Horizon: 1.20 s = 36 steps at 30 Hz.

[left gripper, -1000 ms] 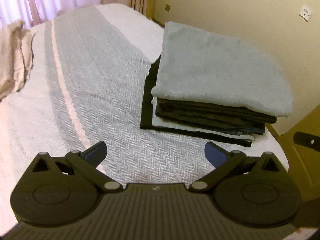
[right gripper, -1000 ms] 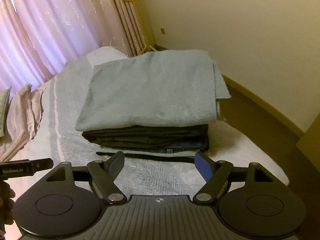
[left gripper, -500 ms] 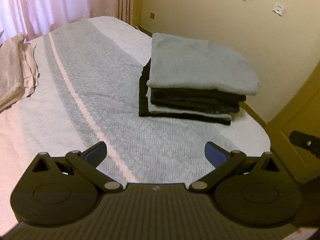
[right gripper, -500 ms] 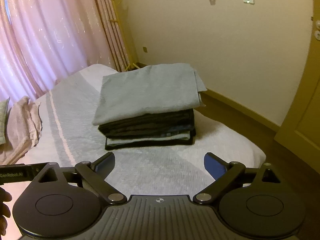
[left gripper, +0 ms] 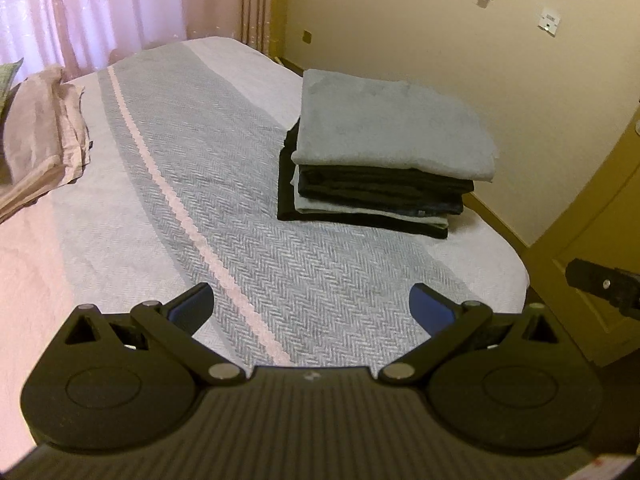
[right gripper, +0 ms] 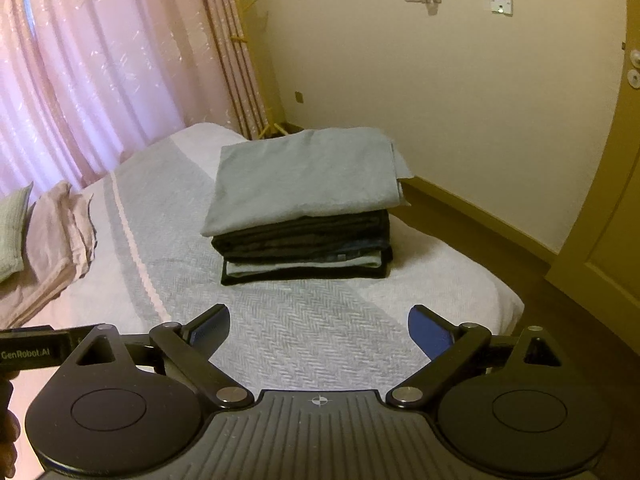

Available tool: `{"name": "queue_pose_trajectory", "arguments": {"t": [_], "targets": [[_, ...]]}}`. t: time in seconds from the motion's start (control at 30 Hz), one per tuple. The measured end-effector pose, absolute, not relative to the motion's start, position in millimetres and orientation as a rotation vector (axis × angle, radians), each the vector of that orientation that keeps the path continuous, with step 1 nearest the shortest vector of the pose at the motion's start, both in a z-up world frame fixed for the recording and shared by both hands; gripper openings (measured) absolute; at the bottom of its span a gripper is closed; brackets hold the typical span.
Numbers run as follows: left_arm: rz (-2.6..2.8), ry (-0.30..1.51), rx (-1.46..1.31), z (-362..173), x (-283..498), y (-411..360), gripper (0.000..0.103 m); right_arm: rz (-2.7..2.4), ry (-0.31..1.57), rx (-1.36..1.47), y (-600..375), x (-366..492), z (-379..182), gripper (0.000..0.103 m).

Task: Fold clothes

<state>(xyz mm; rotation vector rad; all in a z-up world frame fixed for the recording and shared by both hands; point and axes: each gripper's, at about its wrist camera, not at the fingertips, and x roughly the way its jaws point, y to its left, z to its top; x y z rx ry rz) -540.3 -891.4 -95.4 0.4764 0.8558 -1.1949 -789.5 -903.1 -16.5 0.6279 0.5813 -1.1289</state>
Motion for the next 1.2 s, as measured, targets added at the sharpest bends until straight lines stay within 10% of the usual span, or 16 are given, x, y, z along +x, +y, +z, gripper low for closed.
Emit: {"name": "queue_pose_trajectory", "arguments": {"t": [1.2], "targets": [[-1.202,0.821,0.548,-97,-580,-892,0.102,-1.094,0.648,0.640,-903,-792,-24,0.093]]}}
